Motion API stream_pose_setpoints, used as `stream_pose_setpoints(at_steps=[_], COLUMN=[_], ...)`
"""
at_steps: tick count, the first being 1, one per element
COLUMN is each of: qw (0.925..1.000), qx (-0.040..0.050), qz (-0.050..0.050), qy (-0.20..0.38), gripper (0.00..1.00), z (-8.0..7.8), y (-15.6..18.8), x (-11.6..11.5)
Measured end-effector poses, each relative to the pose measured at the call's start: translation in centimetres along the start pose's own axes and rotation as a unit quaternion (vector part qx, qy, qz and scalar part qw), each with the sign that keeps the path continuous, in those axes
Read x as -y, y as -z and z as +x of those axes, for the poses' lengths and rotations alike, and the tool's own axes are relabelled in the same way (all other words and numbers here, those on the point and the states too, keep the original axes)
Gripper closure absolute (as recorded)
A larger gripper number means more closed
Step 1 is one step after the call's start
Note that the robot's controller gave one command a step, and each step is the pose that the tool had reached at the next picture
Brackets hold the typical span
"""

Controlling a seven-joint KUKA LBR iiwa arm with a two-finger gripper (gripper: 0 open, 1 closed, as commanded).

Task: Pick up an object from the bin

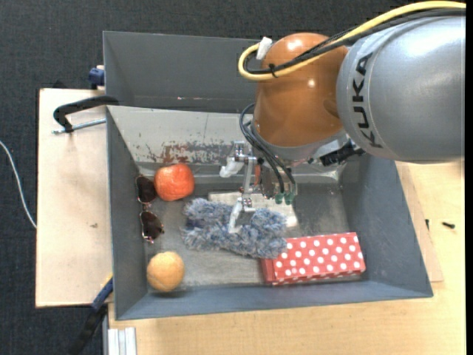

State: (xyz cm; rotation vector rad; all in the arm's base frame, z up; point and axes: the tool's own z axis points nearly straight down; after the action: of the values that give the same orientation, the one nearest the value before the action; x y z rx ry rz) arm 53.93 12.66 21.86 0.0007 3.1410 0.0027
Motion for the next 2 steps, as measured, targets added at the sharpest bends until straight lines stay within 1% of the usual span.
stream_pose_setpoints(at_steps=[1,2], qw=[1.0,0.9999], qx=[0.0,0.0047], qz=[0.0,-0.001], qy=[0.0,0.015], gripper=[0.0,0.0], z=[0.0,0.5], y=[0.0,-3.5], x=[0.0,-0.1])
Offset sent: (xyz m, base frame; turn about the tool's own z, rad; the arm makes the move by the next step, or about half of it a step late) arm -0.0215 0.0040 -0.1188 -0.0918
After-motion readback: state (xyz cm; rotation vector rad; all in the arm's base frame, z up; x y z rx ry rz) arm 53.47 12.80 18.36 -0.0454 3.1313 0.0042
